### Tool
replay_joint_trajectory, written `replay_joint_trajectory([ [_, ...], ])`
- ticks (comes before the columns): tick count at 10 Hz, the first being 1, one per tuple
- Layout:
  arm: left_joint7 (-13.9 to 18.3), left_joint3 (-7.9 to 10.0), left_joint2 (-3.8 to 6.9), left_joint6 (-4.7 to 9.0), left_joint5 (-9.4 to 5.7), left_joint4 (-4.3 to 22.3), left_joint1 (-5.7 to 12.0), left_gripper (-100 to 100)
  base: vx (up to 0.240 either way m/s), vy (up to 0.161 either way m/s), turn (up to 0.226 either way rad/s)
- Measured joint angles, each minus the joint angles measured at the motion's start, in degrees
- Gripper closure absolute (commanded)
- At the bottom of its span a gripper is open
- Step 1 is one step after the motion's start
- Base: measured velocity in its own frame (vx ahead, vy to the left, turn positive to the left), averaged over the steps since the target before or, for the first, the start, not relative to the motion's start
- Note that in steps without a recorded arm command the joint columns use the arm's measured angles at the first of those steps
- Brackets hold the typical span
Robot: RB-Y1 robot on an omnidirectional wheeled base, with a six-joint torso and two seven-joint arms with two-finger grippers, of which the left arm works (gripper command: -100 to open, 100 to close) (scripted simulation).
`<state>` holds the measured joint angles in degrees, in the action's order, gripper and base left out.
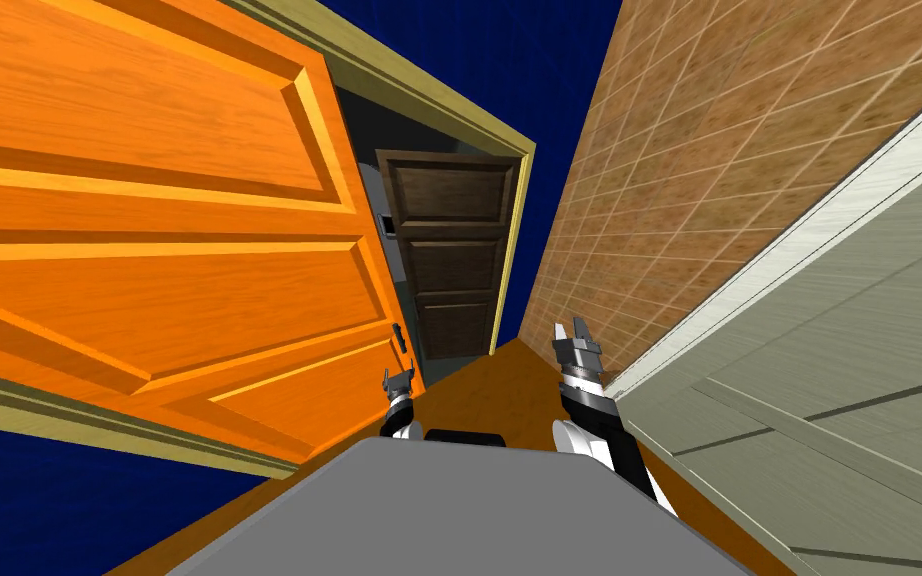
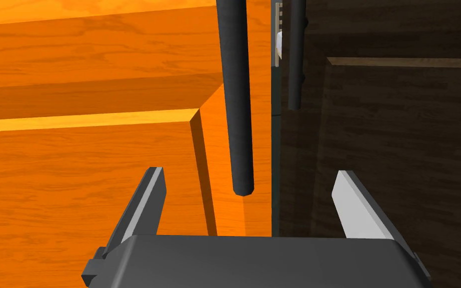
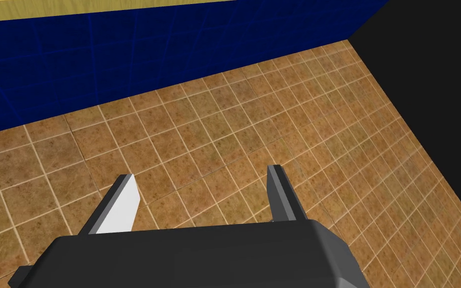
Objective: Push the door open
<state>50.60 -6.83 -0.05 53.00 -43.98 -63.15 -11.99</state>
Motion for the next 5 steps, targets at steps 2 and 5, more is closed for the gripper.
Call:
replay_joint_trajectory([
  [2, 1.4, -0.19, -0.62, 1.00, -1.02, 2.3, 0.59, -100, 0.052, 0.124, -0.165],
  [5, 3.3, -0.44, -1.83, 2.27, -2.56, 5.1, 1.41, -100, 0.057, 0.105, -0.094],
])
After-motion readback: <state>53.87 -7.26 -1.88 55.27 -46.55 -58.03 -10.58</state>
